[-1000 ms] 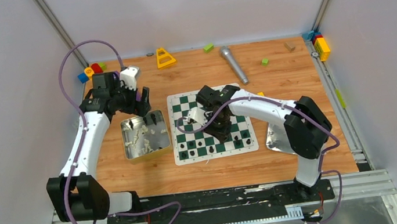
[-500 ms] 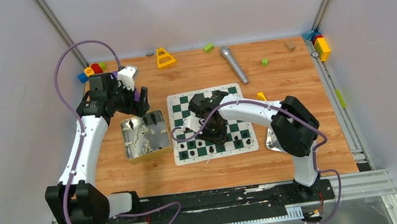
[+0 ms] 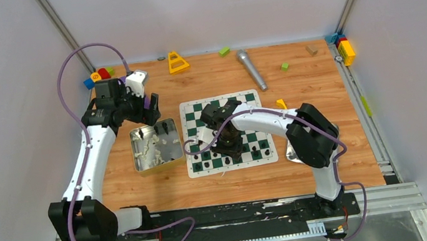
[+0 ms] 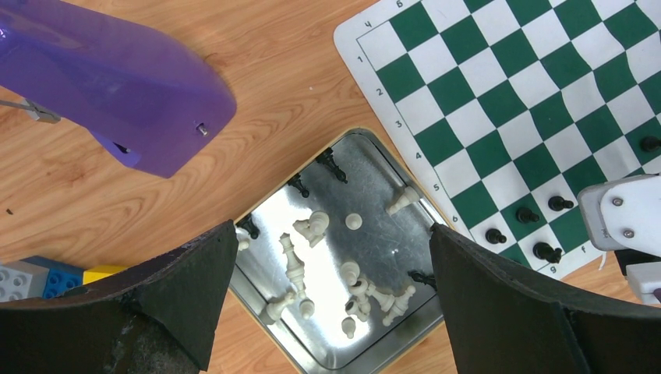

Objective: Set up the chess pieces on the board
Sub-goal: Place the chess piece on the chessboard.

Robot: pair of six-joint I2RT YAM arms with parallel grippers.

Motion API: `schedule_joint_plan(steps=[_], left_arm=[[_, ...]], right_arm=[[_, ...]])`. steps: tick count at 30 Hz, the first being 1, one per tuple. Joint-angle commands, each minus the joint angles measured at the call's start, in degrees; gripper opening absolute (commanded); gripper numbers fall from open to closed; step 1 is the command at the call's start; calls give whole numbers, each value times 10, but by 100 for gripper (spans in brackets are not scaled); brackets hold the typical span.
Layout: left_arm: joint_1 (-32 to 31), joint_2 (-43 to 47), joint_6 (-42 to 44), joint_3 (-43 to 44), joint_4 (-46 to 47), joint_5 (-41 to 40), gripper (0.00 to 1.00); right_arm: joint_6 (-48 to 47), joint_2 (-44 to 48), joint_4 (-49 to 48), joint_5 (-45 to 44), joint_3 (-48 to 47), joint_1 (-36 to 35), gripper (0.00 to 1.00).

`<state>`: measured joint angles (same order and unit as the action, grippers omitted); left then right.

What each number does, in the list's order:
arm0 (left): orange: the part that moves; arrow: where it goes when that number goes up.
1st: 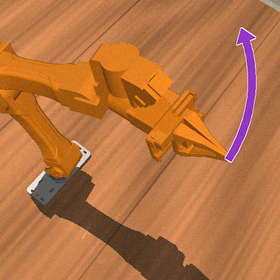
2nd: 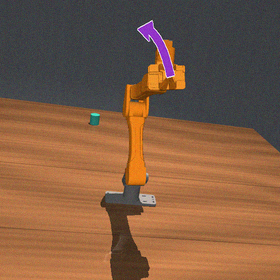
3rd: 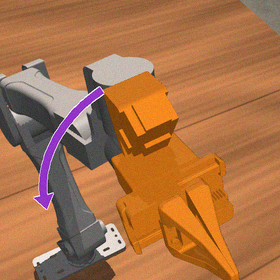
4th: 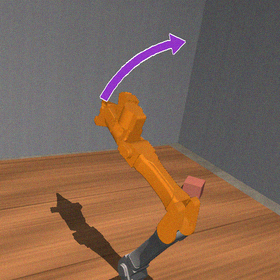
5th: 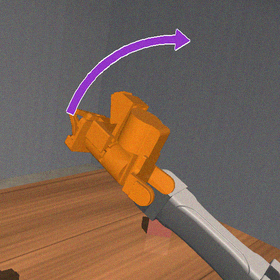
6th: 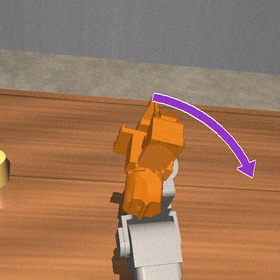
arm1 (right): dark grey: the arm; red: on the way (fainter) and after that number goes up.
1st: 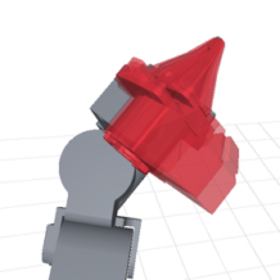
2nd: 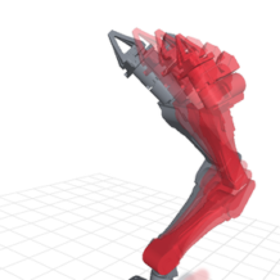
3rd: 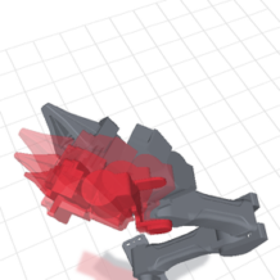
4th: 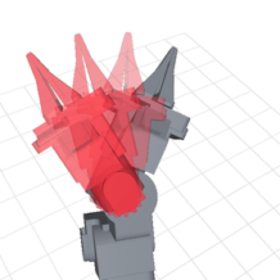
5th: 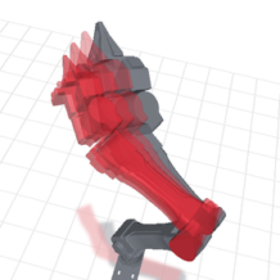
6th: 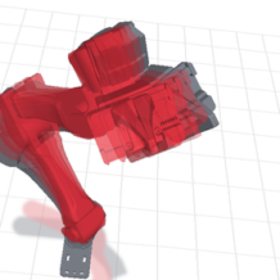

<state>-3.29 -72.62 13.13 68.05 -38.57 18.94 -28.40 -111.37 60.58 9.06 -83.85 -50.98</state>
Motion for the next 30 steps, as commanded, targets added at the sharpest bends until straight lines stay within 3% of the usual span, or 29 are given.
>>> schedule_joint_plan(steps=[1, 7, 18, 30], left_arm=[[2, 20, -6, 10, 7, 5, 100], [3, 23, -5, 8, 8, 4, 100], [2, 20, 13, -3, 9, -14, 100], [3, -36, 143, -48, -70, -24, 100]], right_arm=[[-2, -6, 2, -8, -22, -4, 6], [3, -7, 0, -8, -24, -4, 15], [22, 37, -17, 18, -45, 11, 61], [58, 169, -88, 152, -41, 151, 65]])
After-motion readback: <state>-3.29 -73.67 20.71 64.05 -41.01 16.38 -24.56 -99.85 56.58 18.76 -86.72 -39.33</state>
